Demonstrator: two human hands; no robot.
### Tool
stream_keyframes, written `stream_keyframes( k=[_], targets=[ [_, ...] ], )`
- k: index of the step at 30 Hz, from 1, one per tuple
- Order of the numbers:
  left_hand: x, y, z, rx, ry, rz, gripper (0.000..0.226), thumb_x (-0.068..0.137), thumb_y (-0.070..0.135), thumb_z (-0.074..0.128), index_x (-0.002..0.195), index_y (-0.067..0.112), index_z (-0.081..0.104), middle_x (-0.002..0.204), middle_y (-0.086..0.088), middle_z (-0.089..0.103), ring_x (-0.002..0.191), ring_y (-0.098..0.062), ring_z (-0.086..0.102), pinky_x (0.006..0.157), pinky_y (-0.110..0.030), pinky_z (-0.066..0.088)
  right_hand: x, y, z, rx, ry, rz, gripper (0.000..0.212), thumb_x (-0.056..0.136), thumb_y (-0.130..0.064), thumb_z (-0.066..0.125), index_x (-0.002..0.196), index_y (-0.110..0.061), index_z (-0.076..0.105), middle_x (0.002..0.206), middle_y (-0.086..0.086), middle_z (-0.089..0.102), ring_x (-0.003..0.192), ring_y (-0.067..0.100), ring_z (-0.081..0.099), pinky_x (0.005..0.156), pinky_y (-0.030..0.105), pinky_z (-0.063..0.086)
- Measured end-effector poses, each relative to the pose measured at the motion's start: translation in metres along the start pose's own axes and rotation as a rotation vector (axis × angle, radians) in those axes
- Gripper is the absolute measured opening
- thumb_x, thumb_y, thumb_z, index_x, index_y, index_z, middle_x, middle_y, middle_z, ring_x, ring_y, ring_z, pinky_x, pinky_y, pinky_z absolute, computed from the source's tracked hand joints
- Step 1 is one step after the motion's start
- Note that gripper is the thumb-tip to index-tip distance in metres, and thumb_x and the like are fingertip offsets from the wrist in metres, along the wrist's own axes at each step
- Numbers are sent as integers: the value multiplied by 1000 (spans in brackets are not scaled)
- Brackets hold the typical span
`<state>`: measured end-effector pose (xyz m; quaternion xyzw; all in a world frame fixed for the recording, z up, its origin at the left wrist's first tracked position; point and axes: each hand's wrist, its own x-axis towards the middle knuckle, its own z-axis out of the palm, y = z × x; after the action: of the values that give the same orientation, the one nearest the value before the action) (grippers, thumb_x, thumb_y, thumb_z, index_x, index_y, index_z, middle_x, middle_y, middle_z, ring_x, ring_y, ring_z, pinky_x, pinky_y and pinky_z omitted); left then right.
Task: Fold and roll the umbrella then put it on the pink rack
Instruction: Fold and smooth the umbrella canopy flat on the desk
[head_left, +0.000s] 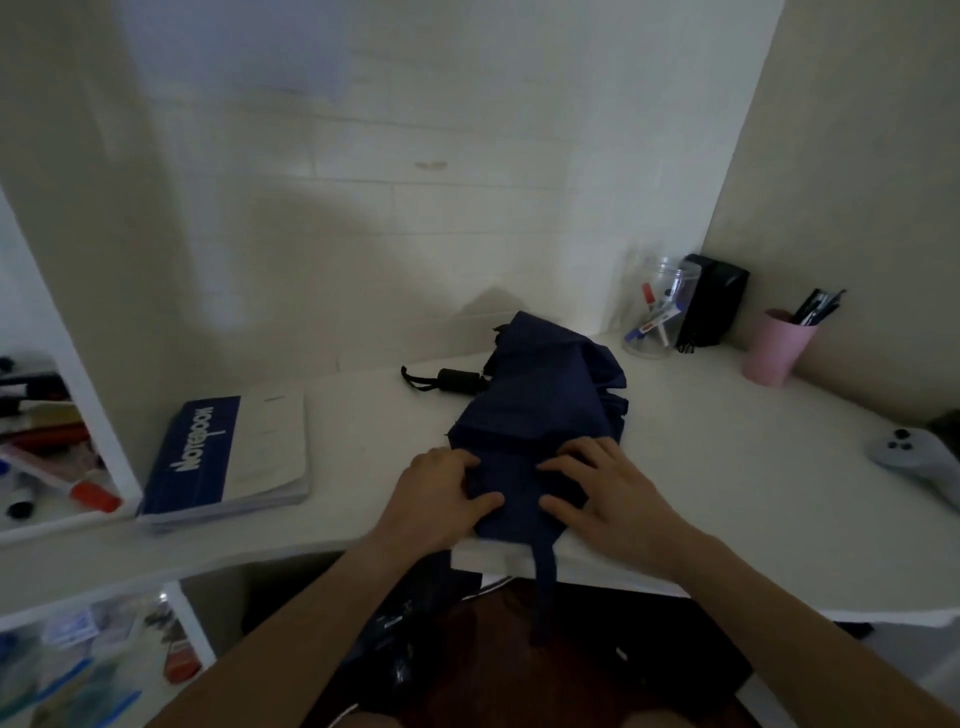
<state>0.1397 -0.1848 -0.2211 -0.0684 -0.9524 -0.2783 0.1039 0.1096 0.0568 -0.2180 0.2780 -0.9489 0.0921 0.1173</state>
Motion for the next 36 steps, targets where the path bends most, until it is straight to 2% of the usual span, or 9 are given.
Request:
stream_keyframes(
  k=[6,14,18,21,24,28,32,34,36],
  targets=[
    [57,6,2,150,-54,34,55,89,55,65,133,22,60,130,-6,59,122,-24,54,100,-39,41,42,24,-6,45,-93,103,54,93,-61,44,139,-33,51,144,-8,46,134,17,40,111,32,37],
    [25,-18,-3,178,-57,137,97,66,85,36,135,21,61,126,-1,56,116,-20,55,99,-38,45,-8,10,-9,100,-26,-8,51,90,-67,49,132,-40,58,145,-21,45,133,-1,37,107,12,27],
    [17,-24,-8,194,98,268,77,74,76,51,123,19,70,116,-4,52,107,-20,51,92,-32,50,-18,9,-6,148,-19,-35,50,90,-66,49,131,-40,62,140,-20,49,129,-5,40,104,7,26],
    [19,-19,-11,218,84,461,52,89,58,55,125,22,70,135,-3,51,127,-19,46,108,-33,43,-18,9,-6,160,-23,-40,59,88,-73,40,130,-38,64,136,-18,52,125,-3,45,102,9,31],
    [18,-10,-7,214,-89,416,62,99,60,33,147,26,51,163,2,33,153,-14,21,125,-35,22,-18,9,-9,156,-20,-56,56,90,-70,39,126,-37,67,129,-18,55,119,-1,49,101,15,39],
    [0,-8,-5,353,-298,294,72,95,70,20,159,37,20,169,8,6,155,-8,1,125,-26,0,-10,7,-24,210,23,-46,52,94,-64,38,102,-30,77,113,-12,62,106,8,55,91,25,47],
    [-10,-8,-6,392,-334,281,61,103,63,23,159,44,7,169,12,-5,154,-4,-10,125,-27,-5,-8,8,-16,170,-84,-74,54,100,-56,40,151,-39,37,160,-18,25,147,4,22,118,20,18],
    [-13,-13,-6,411,-347,279,61,102,66,19,157,48,1,168,15,-10,153,-3,-15,125,-29,-7,-17,13,-9,105,-185,-64,62,100,-60,35,157,-38,21,165,-16,10,152,3,7,116,15,2],
    [-15,-18,-4,428,-336,284,60,101,69,16,155,53,-3,167,19,-14,151,0,-18,125,-29,-8,-27,19,-10,117,-198,-42,62,98,-63,35,155,-40,26,164,-20,13,151,1,10,114,13,3]
  ],
)
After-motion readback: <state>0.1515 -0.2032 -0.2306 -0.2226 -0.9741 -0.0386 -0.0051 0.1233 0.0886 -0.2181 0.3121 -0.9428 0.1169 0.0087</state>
